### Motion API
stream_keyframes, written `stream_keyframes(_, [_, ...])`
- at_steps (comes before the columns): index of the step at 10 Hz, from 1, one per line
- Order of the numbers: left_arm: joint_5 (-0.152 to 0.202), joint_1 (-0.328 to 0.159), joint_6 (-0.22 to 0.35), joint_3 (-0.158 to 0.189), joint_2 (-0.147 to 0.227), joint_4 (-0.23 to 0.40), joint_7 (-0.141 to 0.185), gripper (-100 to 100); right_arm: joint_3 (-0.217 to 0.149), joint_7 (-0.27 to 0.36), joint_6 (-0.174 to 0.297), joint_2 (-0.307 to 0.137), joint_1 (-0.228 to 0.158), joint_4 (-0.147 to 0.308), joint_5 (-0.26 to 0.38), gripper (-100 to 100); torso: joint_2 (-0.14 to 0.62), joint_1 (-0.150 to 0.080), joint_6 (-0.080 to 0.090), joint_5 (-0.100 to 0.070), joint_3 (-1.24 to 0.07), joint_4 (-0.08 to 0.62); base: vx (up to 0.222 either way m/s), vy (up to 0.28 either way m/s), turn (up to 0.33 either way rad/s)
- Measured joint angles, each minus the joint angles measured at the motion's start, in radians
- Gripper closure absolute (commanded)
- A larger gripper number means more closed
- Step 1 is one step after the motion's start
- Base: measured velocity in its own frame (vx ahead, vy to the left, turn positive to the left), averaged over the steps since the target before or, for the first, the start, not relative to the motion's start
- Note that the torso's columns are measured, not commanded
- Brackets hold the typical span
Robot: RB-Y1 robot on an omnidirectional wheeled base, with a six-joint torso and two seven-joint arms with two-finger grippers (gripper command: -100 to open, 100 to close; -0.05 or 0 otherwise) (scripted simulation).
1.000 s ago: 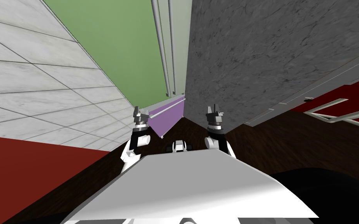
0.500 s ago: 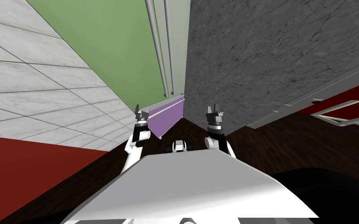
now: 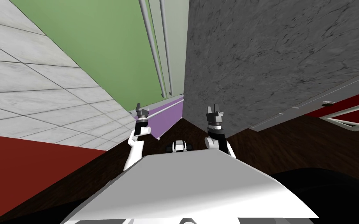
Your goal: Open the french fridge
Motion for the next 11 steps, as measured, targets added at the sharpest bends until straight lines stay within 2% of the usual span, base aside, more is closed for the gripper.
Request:
stream_keyframes(2, [-0.006,-0.065,0.033,0.029,-0.003,0.062,0.022,-100,0.000,0.000,0.000,0.000,0.000,0.000,0.000,0,-0.001,-0.001,0.000,0.000,0.000,0.000,0.058,-0.119,0.051])
stream_keyframes(5, [-0.009,-0.138,0.063,0.058,-0.001,0.134,0.048,-100,0.000,0.000,0.000,0.000,0.000,0.000,0.000,0,0.001,0.002,0.000,0.001,0.001,0.000,0.035,-0.089,0.036])
stream_keyframes(10, [-0.020,-0.299,0.132,0.126,0.007,0.306,0.101,-100,0.000,0.000,0.000,0.000,0.000,0.000,0.000,0,-0.001,0.000,0.000,0.000,-0.001,0.000,0.049,-0.122,0.045])
stream_keyframes(11, [-0.022,-0.321,0.147,0.134,0.006,0.322,0.109,-100,0.000,0.000,0.000,0.000,0.000,0.000,0.000,0,0.001,0.002,0.000,0.001,0.000,0.000,0.034,-0.094,0.041])
